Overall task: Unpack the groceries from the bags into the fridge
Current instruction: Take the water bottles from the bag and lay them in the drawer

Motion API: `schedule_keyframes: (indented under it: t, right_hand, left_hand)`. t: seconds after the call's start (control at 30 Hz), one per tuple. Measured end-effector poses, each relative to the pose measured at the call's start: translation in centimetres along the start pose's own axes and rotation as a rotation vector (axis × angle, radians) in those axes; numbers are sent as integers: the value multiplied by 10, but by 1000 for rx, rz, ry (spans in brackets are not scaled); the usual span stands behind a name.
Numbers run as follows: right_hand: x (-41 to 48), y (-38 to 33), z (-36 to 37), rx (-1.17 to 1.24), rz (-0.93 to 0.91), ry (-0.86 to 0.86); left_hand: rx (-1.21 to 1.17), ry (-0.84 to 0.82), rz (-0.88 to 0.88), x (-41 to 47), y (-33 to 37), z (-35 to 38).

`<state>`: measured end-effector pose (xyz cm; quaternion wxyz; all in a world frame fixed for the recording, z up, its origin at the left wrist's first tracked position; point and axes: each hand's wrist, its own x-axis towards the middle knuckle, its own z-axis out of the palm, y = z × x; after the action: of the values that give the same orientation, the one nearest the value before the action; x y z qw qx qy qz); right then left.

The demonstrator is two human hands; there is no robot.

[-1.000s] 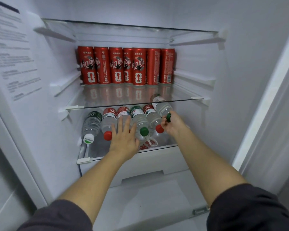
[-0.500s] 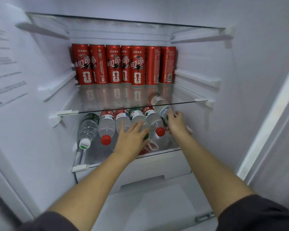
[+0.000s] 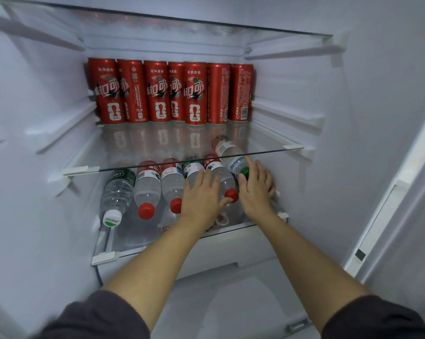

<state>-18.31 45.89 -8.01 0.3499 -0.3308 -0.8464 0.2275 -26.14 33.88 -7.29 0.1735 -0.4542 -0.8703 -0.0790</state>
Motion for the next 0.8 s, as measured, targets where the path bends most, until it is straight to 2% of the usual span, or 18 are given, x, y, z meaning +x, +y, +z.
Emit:
schedule_keyframes:
  t: [0.33, 0.5, 0.7, 0.8]
  right_hand:
    - [1, 4, -1, 70, -25, -26]
    - [-21, 7, -8, 127, -35, 70]
    - [-64, 20, -29, 81, -53, 47]
    - [-102, 21, -46, 26, -91, -21]
  left_hand:
    - [17, -11, -25, 1, 1, 1]
    - [75, 19, -94, -10, 1, -8]
    - [-72, 92, -214, -50, -4, -21]
    - [-221, 209, -245, -85, 7, -25]
